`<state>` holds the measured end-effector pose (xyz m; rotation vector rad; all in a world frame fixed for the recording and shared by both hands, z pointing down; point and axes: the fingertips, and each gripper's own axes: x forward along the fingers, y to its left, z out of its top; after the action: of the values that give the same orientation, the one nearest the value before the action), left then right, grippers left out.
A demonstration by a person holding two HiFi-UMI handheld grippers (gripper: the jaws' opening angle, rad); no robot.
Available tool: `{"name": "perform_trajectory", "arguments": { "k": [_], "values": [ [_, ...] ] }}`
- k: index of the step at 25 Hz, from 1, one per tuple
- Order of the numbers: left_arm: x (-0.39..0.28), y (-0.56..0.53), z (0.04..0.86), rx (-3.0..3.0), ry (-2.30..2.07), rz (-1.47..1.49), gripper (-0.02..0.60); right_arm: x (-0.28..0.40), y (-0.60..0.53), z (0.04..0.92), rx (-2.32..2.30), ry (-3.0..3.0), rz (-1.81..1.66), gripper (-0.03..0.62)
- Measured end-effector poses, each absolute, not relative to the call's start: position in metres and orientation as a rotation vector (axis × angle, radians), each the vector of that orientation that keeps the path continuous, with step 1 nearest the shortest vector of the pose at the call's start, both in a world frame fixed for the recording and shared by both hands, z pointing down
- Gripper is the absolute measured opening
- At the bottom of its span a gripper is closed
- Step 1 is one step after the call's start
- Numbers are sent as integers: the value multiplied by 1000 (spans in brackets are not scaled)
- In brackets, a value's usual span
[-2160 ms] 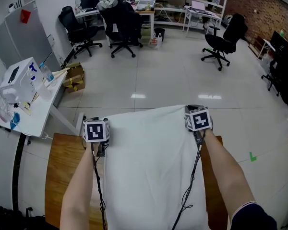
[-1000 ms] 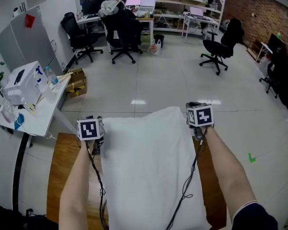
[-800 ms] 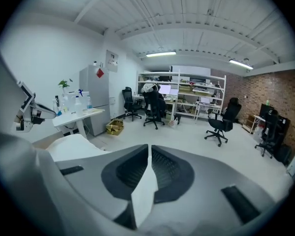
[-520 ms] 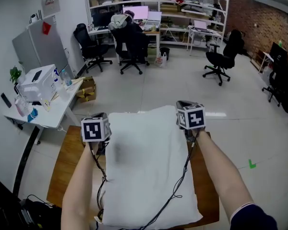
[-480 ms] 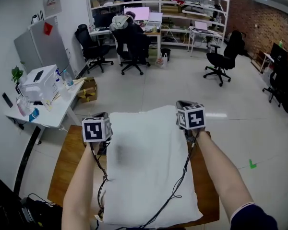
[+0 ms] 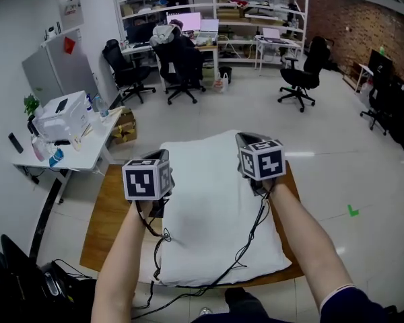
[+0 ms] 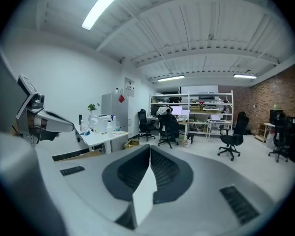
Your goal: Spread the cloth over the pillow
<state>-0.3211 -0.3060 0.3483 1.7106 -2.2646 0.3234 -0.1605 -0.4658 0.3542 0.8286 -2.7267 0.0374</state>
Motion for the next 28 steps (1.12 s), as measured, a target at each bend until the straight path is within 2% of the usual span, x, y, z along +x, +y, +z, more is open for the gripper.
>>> {"name": "perform_trajectory", "arguments": {
  "k": [14, 22, 28],
  "values": [
    [-207, -181, 298, 1923, -2206, 230, 9, -90, -275, 302, 837, -2858, 24, 0],
    [-151, -150, 317, 2016, -2147, 190, 9, -65, -197, 302, 739, -2926, 29, 3],
    [-127, -143, 345, 2062, -2105, 171, 9, -53, -174, 338, 699, -2938, 56, 5]
  ]
}}
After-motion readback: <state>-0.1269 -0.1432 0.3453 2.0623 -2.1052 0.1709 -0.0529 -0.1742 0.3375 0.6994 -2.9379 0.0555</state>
